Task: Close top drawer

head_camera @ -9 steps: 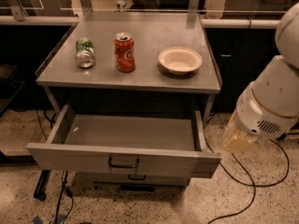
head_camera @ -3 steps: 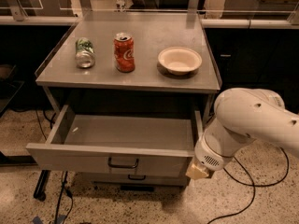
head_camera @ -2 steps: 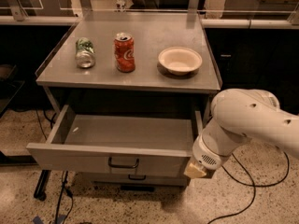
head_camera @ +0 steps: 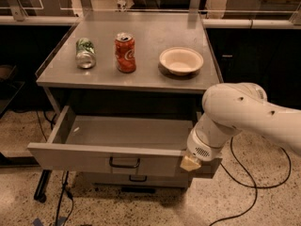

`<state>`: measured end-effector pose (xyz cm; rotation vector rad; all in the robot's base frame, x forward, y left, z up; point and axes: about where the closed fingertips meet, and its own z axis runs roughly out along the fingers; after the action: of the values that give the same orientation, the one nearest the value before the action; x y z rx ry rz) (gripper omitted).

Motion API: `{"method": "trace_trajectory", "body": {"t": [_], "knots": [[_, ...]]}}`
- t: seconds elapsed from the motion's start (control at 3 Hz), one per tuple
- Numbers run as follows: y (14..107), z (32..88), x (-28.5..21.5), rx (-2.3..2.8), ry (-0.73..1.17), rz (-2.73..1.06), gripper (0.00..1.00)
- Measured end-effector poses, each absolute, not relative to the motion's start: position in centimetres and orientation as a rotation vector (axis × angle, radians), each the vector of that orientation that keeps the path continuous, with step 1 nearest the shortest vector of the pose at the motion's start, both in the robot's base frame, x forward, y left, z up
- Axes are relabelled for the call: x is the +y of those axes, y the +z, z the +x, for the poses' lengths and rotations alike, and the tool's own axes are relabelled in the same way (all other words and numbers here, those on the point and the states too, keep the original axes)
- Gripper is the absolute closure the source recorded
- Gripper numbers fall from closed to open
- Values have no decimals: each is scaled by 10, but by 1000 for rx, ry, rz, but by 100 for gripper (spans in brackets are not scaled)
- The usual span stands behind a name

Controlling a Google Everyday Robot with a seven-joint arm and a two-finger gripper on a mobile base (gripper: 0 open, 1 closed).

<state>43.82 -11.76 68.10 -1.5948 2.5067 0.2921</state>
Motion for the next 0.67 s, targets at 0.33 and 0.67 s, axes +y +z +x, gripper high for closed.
{"method": "trace_trajectory", "body": {"t": [0.33,0.67], "knots": [[681,438,-118,2507,292,-1595,74],[681,438,-118,2507,292,-1595,51]]}}
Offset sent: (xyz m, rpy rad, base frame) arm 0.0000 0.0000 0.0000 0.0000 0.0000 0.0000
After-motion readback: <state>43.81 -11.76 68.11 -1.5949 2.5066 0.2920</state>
